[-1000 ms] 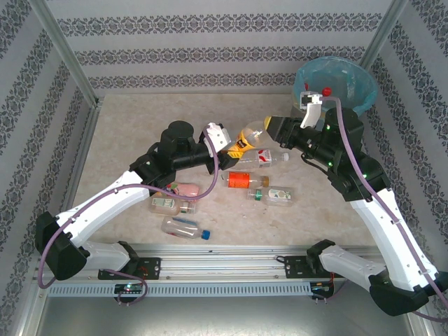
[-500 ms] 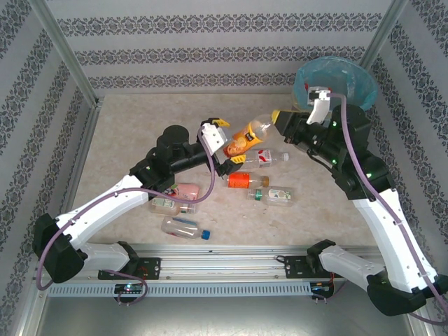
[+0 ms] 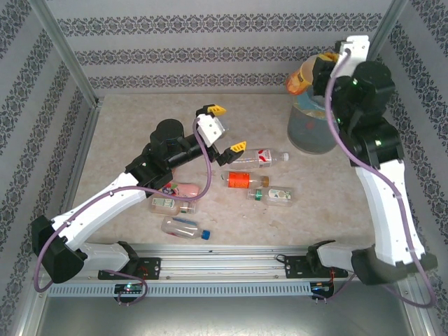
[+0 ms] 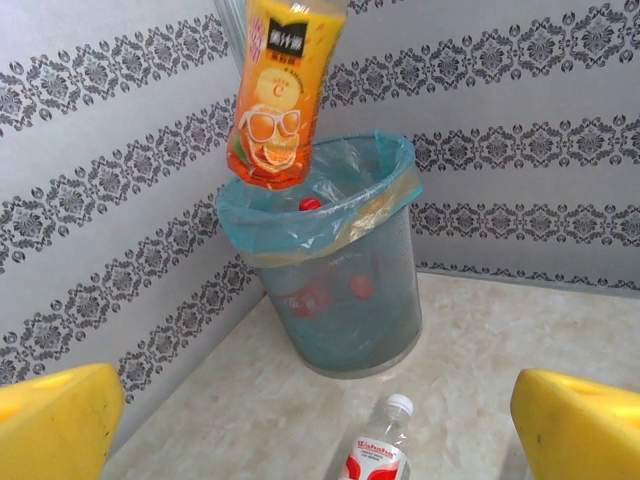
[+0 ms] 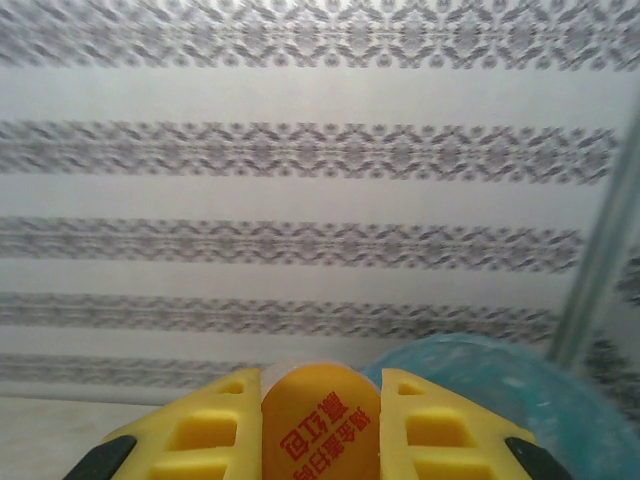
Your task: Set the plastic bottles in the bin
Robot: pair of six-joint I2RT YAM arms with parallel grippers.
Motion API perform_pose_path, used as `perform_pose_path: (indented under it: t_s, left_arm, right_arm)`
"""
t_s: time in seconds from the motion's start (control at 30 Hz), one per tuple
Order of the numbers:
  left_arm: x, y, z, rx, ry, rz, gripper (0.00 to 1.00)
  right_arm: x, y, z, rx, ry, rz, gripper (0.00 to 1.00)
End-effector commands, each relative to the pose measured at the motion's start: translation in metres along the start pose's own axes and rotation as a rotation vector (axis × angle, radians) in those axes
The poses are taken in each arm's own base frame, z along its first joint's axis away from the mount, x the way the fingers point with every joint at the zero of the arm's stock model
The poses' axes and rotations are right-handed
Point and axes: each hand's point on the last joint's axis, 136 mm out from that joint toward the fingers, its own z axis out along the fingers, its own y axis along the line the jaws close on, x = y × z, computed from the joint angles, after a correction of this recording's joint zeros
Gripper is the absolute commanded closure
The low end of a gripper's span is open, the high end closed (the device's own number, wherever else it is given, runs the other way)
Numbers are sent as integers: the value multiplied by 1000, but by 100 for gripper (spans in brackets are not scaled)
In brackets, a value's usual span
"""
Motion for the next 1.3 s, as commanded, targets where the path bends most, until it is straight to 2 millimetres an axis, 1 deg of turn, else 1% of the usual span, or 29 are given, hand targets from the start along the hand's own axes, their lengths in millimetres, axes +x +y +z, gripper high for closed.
perform_pose_path:
  t_s: [0.0, 0.07, 0.17, 0.3, 0.53, 0.67, 0.77, 0.93, 1.0, 1.17, 1.27]
  left_arm:
    - [-4, 4, -5, -11, 7, 15, 0]
    - [-2, 2, -6, 0, 9, 3, 0]
    - [3, 0, -5, 8, 17, -1, 0]
    - [7, -1, -5, 4, 26, -1, 0]
    - [10, -2, -5, 4, 27, -12, 0]
    - [14, -3, -3, 10, 31, -20, 0]
    - [12, -3, -4, 9, 26, -26, 0]
    - [14, -4, -4, 12, 27, -32, 0]
    - [15, -4, -3, 12, 29, -37, 0]
    - [20, -6, -1, 17, 36, -48, 0]
    - [21, -7, 1, 24, 37, -56, 0]
  right_arm:
    - [0, -32, 27, 198, 8, -193, 100]
    - [9, -41, 41, 255, 38, -245, 100]
    - [22, -53, 54, 313, 69, -285, 100]
    - [38, -68, 64, 360, 103, -306, 100]
    - [74, -93, 79, 422, 154, -340, 100]
    - [96, -104, 91, 455, 164, -359, 100]
    - [119, -112, 100, 466, 208, -351, 100]
    - [157, -123, 106, 434, 277, -240, 100]
    - [175, -129, 107, 426, 323, -197, 100]
    - [212, -141, 107, 412, 395, -113, 100]
    - [238, -148, 109, 409, 454, -95, 100]
